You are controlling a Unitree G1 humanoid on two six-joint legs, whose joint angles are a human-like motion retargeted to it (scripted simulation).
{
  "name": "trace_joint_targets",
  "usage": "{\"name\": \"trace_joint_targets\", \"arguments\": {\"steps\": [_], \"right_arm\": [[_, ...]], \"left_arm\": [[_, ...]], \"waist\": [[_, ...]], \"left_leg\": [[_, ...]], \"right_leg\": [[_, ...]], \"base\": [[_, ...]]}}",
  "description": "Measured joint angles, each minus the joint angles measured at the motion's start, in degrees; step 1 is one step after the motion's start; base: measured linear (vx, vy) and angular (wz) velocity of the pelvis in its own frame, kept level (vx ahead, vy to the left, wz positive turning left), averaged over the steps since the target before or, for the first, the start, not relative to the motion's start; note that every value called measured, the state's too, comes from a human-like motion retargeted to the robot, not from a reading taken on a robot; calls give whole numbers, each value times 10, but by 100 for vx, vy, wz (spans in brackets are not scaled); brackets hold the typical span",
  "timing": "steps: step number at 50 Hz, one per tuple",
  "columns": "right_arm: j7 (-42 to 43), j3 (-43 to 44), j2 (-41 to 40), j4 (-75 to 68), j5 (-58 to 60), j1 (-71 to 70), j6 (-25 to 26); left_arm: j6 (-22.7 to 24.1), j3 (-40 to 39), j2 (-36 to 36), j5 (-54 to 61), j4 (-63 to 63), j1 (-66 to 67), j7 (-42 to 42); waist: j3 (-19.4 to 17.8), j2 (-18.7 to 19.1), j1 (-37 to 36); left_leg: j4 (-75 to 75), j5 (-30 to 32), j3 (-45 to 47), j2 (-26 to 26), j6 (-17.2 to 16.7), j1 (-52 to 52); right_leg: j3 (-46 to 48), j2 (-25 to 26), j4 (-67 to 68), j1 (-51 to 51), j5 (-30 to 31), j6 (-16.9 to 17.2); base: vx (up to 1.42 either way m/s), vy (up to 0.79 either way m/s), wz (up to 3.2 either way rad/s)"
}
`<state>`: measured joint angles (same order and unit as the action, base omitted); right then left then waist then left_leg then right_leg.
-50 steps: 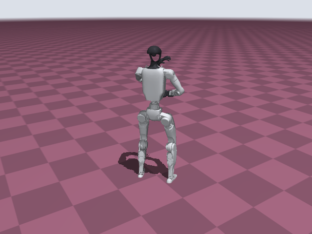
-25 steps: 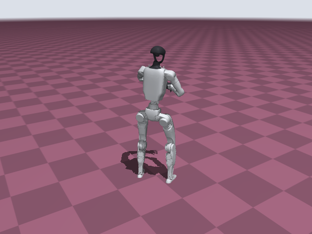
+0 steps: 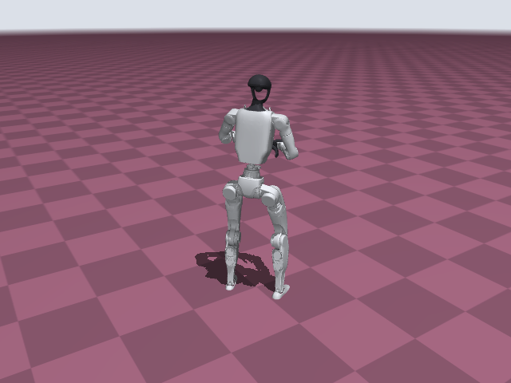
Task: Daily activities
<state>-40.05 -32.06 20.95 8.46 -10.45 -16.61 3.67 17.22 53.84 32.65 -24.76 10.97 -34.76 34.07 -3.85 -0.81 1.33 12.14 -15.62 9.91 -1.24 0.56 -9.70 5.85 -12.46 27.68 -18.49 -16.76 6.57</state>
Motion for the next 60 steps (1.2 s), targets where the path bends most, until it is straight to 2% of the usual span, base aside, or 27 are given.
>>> {"name": "trace_joint_targets", "arguments": {"steps": [5, 7, 13, 16, 18, 21, 26, 35, 39, 43, 45, 47, 50, 52, 55, 58, 60], "right_arm": [[-7, -9, -1, 20, -59, 20, -5], [-7, -14, 0, 32, -91, 28, -5], [18, 3, 20, 46, -148, 56, -12], [36, 30, 34, 38, -135, 69, -12], [45, 49, 44, 26, -126, 82, -10], [53, 60, 50, 11, -106, 88, -10], [53, 56, 58, 14, -45, 68, -14], [55, 118, 107, 41, 74, 97, -26], [91, 146, 126, 82, 101, 84, -47], [161, 154, 164, 137, 138, -8, -68], [188, 140, 193, 142, 161, -79, -64], [187, 90, 228, 95, 170, -162, -49], [121, -82, 273, -97, 133, -319, -28], [45, -225, 261, -226, 98, -391, -24], [-24, -330, 230, -296, 59, -396, -18], [-47, -341, 221, -271, 0, -373, -37], [-35, -301, 227, -222, -31, -338, -53]], "left_arm": [[6, 33, 11, 13, 4, -38, 14], [9, 31, 18, 22, 8, -82, -14], [-4, -67, 26, 10, 16, -266, -233], [-9, -100, 12, -6, 45, -295, -288], [-1, -93, 5, -8, 76, -270, -273], [8, -48, 6, -2, 100, -195, -184], [-9, -5, 11, -7, 74, -103, -71], [-55, -58, 24, -48, -69, 25, -28], [-69, -40, 27, -64, -169, 71, -12], [-49, 2, 29, -46, -179, 74, -37], [-32, 20, 26, -27, -144, 57, -56], [-21, 29, 9, -11, -88, 16, -82], [-24, 39, -42, 3, -9, -75, -128], [-28, 44, -84, -3, 6, -122, -159], [-21, 53, -118, -21, 11, -157, -178], [-12, 51, -116, -34, -1, -161, -181], [-9, 41, -92, -45, -27, -141, -173]], "waist": [[6, 0, 17], [9, -2, 24], [16, 1, 25], [11, 5, 12], [5, 6, 0], [-5, 6, -17], [-20, 1, -34], [-38, 12, -9], [-39, 21, 22], [-39, 20, 32], [-40, 14, 20], [-46, 6, -8], [-65, 3, -71], [-77, 3, -107], [-89, 3, -139], [-103, 23, -141], [-112, 39, -128]], "left_leg": [[-1, 0, 3, -1, -1, 3], [-2, 0, 2, 0, 1, 4], [-2, 10, -12, 9, 0, -11], [-9, 15, -18, 14, 0, -16], [-14, 16, -23, 17, 0, -15], [-20, 15, -29, 21, 1, -12], [-10, 11, -38, 24, 5, -16], [-7, 15, -45, 20, 9, -49], [-15, 24, -41, 20, 7, -53], [-27, 35, -38, 23, 2, -59], [-35, 41, -40, 26, -3, -64], [-48, 47, -44, 29, -8, -69], [-75, 59, -45, 28, -20, -67], [-82, 65, -46, 29, -27, -67], [-83, 73, -53, 39, -33, -76], [-78, 79, -61, 40, -34, -91], [-74, 82, -64, 38, -32, -103]], "right_leg": [[2, 0, 1, 0, -1, 1], [3, -1, 4, 0, -2, 1], [8, -11, 9, -9, -4, 0], [10, -16, 11, -13, -6, 3], [12, -20, 14, -14, -10, 4], [13, -23, 20, -15, -18, 5], [14, -27, 39, -21, -28, -4], [9, -22, 53, -56, -27, -19], [7, -22, 63, -71, -24, -26], [11, -28, 76, -87, -23, -24], [18, -35, 84, -95, -24, -21], [29, -42, 89, -104, -29, -20], [48, -45, 85, -107, -34, -21], [59, -50, 86, -105, -40, -23], [70, -66, 98, -113, -49, -23], [77, -69, 99, -120, -47, -24], [77, -65, 96, -127, -43, -25]], "base": [[0, 0, 0], [0, 0, 0], [-2, 0, 21], [-1, -1, 25], [0, -1, 20], [0, 0, 0], [0, 0, 0], [0, 0, 0], [0, 0, 0], [-2, -1, 11], [-4, -2, 38], [-3, -3, 39], [-2, -5, 26], [-2, -5, 33], [-1, -4, 44], [1, -2, 30], [0, 0, 0]]}}
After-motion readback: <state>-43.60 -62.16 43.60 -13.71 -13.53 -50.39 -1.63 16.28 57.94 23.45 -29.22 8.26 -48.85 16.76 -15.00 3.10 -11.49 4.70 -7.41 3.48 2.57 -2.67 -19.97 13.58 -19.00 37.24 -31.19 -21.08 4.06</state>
